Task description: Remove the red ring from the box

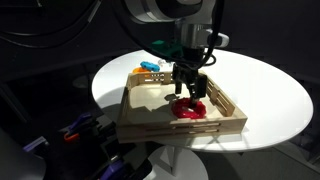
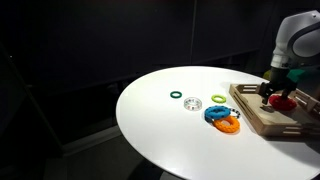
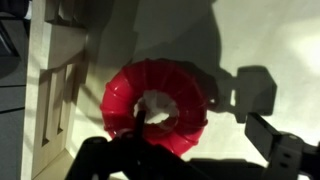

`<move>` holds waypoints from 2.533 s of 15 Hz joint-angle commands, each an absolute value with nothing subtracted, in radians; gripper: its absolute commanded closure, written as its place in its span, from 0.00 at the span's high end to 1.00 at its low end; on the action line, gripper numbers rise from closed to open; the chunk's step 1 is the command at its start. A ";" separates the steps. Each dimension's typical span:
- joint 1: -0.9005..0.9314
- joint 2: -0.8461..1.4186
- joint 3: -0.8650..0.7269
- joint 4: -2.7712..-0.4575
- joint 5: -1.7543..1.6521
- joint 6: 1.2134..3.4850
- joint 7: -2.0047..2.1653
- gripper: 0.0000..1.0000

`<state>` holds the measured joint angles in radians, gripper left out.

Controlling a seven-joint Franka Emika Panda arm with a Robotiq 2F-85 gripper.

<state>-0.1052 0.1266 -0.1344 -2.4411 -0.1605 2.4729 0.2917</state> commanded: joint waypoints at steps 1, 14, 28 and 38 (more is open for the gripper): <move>-0.099 0.127 -0.140 -2.440 -0.159 2.471 0.290 1.00; -0.091 0.140 -0.139 -2.443 -0.148 2.555 0.293 1.00; -0.087 0.131 -0.140 -2.423 -0.145 2.511 0.300 0.11; -0.052 0.104 -0.117 -2.317 -0.143 2.314 0.345 0.10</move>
